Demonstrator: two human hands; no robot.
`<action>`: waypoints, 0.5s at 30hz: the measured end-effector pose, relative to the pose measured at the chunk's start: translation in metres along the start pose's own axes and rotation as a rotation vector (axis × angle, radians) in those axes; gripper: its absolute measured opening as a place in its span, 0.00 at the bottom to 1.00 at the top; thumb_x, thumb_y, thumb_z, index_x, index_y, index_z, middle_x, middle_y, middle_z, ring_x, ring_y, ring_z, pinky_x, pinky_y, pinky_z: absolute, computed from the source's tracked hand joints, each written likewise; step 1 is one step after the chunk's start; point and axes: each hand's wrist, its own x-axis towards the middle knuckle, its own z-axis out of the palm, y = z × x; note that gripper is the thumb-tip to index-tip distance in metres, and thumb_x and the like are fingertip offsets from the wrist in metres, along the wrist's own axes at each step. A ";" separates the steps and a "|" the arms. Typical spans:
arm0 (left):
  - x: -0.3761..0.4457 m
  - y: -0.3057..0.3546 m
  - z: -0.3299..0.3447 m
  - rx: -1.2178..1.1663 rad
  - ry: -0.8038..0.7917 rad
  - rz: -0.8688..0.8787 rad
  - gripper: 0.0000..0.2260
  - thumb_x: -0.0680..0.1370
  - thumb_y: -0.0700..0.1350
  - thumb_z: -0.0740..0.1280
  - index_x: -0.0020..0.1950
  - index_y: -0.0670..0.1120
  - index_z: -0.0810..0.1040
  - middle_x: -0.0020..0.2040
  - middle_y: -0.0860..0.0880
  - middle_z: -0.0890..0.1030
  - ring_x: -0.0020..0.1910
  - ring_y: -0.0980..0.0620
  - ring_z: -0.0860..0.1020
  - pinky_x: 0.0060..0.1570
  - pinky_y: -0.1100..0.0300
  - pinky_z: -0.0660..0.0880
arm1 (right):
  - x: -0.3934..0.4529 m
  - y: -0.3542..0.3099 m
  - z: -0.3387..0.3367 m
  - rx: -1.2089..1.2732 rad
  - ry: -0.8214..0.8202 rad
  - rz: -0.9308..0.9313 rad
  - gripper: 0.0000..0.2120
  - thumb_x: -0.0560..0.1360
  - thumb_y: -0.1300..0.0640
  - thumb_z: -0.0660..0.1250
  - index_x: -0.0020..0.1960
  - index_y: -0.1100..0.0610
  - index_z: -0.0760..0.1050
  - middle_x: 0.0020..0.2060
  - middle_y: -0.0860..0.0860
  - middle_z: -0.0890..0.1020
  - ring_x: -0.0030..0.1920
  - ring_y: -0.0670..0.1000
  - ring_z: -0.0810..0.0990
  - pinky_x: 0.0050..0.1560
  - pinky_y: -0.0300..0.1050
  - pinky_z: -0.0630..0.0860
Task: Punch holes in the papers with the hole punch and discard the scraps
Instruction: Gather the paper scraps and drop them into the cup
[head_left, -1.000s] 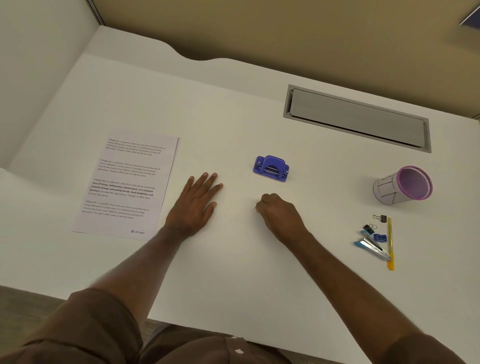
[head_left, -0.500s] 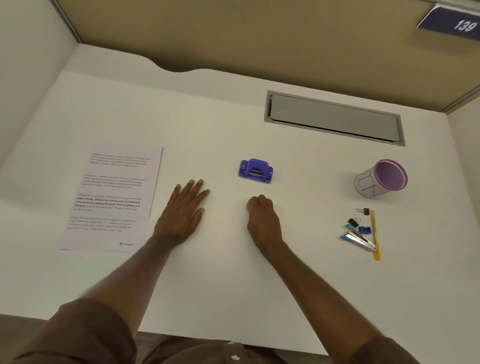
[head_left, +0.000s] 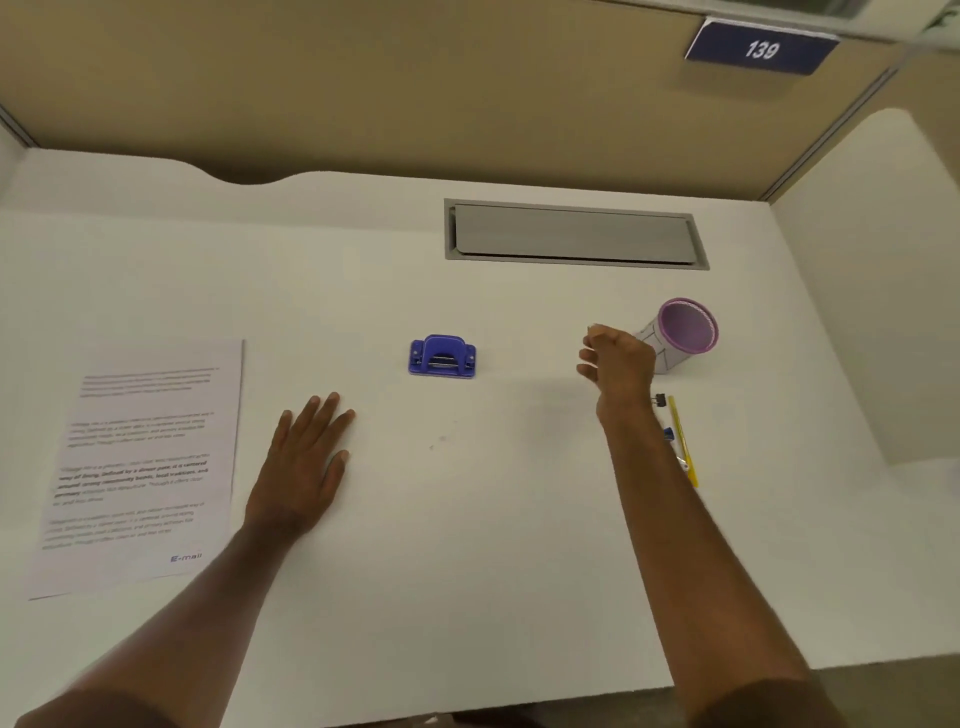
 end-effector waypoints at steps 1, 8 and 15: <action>0.000 0.000 0.000 0.002 -0.005 -0.002 0.25 0.83 0.51 0.52 0.79 0.45 0.66 0.82 0.46 0.62 0.82 0.44 0.58 0.80 0.39 0.54 | 0.012 -0.008 -0.012 -0.056 0.072 -0.074 0.07 0.76 0.64 0.67 0.43 0.57 0.82 0.34 0.50 0.80 0.31 0.48 0.77 0.29 0.39 0.75; 0.000 0.001 -0.003 0.004 -0.020 -0.010 0.26 0.83 0.52 0.51 0.80 0.45 0.65 0.82 0.46 0.60 0.82 0.45 0.57 0.80 0.39 0.53 | 0.068 -0.031 -0.070 -0.528 0.427 -0.343 0.10 0.73 0.59 0.68 0.48 0.62 0.86 0.44 0.61 0.87 0.45 0.57 0.83 0.47 0.44 0.78; 0.000 0.002 -0.001 0.007 -0.011 -0.008 0.26 0.83 0.51 0.51 0.79 0.45 0.65 0.82 0.46 0.61 0.82 0.45 0.58 0.80 0.38 0.55 | 0.078 -0.043 -0.076 -0.741 0.420 -0.363 0.09 0.73 0.62 0.68 0.50 0.64 0.85 0.46 0.61 0.87 0.47 0.61 0.85 0.43 0.42 0.76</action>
